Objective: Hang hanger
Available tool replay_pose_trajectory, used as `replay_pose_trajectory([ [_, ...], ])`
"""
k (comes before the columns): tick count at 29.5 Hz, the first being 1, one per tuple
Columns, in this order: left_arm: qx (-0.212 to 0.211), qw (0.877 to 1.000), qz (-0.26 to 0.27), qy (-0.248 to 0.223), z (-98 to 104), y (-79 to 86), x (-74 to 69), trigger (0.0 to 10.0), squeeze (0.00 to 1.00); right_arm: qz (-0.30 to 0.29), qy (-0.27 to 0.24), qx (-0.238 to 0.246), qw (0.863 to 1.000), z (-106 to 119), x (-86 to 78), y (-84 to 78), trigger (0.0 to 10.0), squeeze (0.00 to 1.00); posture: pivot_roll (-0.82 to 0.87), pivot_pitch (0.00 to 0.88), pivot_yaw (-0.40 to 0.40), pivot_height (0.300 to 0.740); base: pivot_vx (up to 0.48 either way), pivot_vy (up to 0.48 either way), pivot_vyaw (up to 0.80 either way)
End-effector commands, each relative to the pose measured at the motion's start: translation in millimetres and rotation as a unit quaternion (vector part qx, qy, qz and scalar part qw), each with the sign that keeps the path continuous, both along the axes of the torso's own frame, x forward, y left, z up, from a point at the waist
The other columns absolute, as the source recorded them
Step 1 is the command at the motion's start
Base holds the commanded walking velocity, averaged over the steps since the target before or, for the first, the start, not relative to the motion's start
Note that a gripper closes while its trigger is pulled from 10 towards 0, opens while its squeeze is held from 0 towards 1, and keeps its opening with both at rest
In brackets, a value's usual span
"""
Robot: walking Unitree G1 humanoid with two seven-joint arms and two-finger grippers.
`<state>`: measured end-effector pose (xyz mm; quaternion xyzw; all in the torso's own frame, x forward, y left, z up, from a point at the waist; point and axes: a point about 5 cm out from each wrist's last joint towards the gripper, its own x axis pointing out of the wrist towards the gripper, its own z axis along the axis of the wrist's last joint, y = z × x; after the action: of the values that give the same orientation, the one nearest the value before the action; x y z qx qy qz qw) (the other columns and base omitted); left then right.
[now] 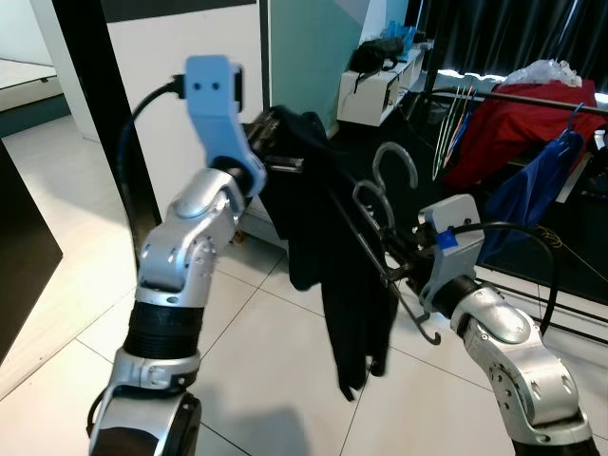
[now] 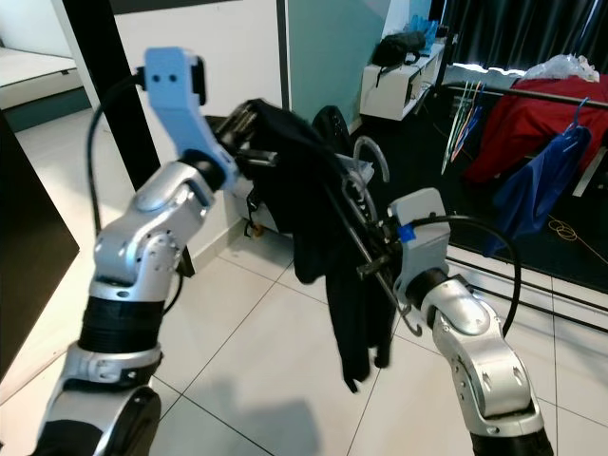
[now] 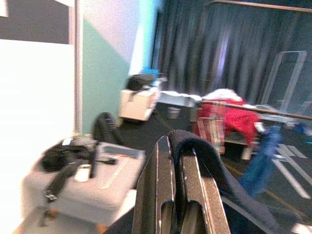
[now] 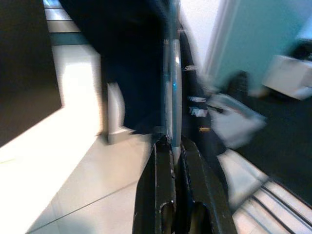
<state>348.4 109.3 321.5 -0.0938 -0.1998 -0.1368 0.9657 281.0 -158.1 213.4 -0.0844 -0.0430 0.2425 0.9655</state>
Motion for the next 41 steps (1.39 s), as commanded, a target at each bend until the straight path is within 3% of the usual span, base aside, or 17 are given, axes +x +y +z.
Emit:
replay_pose_trajectory([
  [1, -0.002, 1.0, 0.029, -0.003, -1, 11.4, 1.8, 10.0, 0.0, 0.053, -0.008, -0.002, 0.999, 6, -9.2, 10.6, 10.0, 0.0, -0.1, 0.0, 0.002, 0.74, 0.0, 0.0, 0.0],
  [4, -0.001, 0.999, 0.042, 0.003, -4, 15.5, 3.7, 10.0, 0.0, 0.122, 0.036, -0.059, 0.99, -8, -26.2, 14.9, 10.0, 0.0, -0.1, 0.0, -0.002, 0.74, 0.0, 0.0, 0.0],
  [7, -0.002, 0.999, 0.036, 0.004, -5, 12.5, 3.0, 10.0, 0.0, 0.152, 0.068, -0.091, 0.982, -19, -37.3, 11.5, 10.0, 0.0, -0.1, 0.0, -0.003, 0.74, 0.0, 0.0, 0.0],
  [11, -0.004, 1.0, 0.024, 0.004, -6, 5.9, 1.3, 10.0, 0.0, 0.162, 0.081, -0.096, 0.979, -23, -42.2, 7.9, 10.0, 0.0, -0.1, 0.0, -0.001, 0.74, 0.0, 0.0, 0.0],
  [18, 0.007, 1.0, 0.0, 0.0, -7, -7.3, -2.0, 10.0, 0.0, 0.136, 0.054, -0.067, 0.987, -10, -35.8, 0.7, 10.0, 0.0, -0.11, 0.0, -0.001, 0.74, 0.0, 0.0, 0.0],
  [20, 0.01, 1.0, -0.004, -0.001, -8, -10.4, -2.7, 10.0, 0.0, 0.126, 0.04, -0.048, 0.99, -3, -32.5, -1.0, 10.0, 0.0, -0.1, 0.0, -0.001, 0.74, 0.0, 0.0, 0.0],
  [21, 0.012, 1.0, -0.007, -0.002, -7, -13.5, -3.5, 10.0, 0.0, 0.125, 0.013, -0.002, 0.992, 11, -29.3, -0.6, 10.0, 0.0, -0.1, 0.0, -0.003, 0.74, 0.0, 0.0, 0.0],
  [25, 0.014, 1.0, -0.007, -0.003, -7, -14.2, -3.6, 10.0, 0.0, 0.125, -0.001, 0.016, 0.992, 18, -28.4, -0.1, 10.0, 0.0, -0.1, 0.0, -0.004, 0.74, 0.0, 0.0, 0.0],
  [37, 0.009, 1.0, -0.022, -0.005, -4, -21.6, -6.8, 10.0, 0.0, 0.08, -0.034, 0.033, 0.996, 30, -20.1, -7.7, 10.0, 0.0, -0.1, 0.0, -0.006, 0.74, 0.0, 0.0, 0.0],
  [40, -0.016, 0.998, -0.053, -0.008, 0, -29.4, -11.3, 10.0, 0.0, 0.07, -0.032, 0.033, 0.997, 29, -17.7, -8.9, 10.0, 0.0, -0.1, 0.0, -0.007, 0.74, 0.0, 0.0, 0.0],
  [41, -0.034, 0.995, -0.093, -0.016, 3, -37.9, -17.0, 10.0, 0.0, 0.067, -0.028, 0.031, 0.997, 28, -16.7, -8.6, 10.0, 0.0, -0.1, 0.0, -0.009, 0.74, 0.0, 0.0, 0.0],
])
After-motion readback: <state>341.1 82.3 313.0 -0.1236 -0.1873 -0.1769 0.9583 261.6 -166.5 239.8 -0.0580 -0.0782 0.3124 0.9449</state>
